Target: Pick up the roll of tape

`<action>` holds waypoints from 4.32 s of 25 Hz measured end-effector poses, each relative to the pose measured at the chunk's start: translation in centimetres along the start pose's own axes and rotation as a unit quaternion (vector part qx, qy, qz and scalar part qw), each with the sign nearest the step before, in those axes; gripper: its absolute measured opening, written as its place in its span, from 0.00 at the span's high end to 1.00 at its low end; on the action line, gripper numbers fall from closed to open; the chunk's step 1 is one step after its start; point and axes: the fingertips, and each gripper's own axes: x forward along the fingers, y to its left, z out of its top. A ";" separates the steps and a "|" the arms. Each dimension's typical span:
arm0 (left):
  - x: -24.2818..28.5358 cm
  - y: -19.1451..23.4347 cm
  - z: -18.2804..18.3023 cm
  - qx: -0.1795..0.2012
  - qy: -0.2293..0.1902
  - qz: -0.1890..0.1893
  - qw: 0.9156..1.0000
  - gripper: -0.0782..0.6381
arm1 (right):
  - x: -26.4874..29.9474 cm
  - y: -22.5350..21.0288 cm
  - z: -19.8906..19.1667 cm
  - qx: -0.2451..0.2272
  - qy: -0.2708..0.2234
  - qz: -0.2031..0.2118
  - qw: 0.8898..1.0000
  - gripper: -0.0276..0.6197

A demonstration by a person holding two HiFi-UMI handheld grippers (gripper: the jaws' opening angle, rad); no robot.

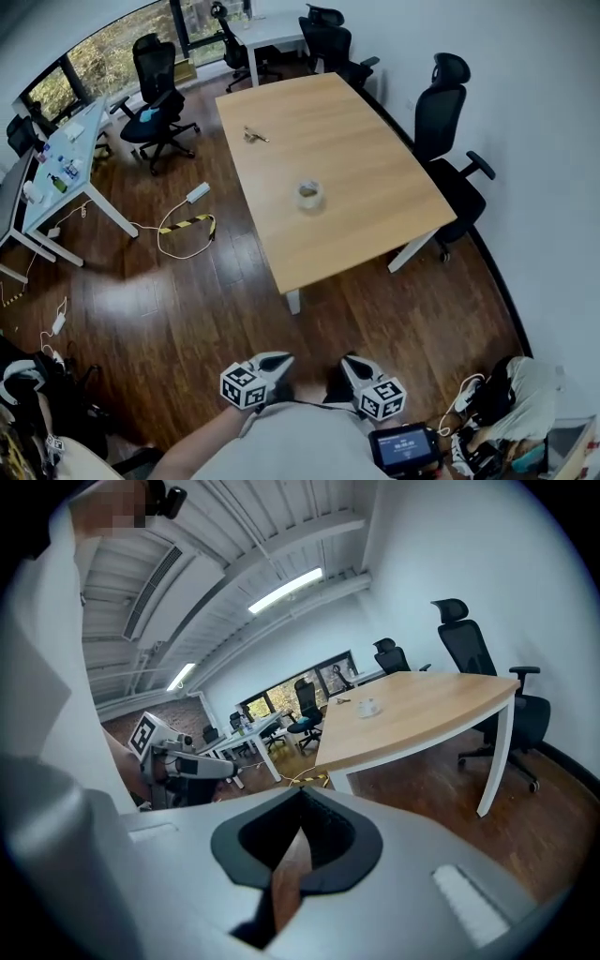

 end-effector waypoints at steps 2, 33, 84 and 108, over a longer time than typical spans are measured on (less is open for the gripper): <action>2.5 -0.9 0.4 -0.014 0.004 -0.002 1.000 0.88 | -0.5 -2.0 0.7 0.003 0.007 0.002 1.000 0.95; 15.5 9.1 20.4 0.026 -0.095 0.069 0.993 0.88 | 9.5 -19.3 21.9 -0.080 -0.003 0.069 0.994 0.95; 25.0 25.2 29.1 0.086 0.107 0.221 0.965 0.88 | 26.0 -26.1 29.9 -0.061 0.083 0.212 0.972 0.95; 28.2 34.5 26.9 0.211 0.337 0.174 0.901 0.67 | 28.0 -26.6 28.4 -0.023 0.091 0.173 0.981 0.95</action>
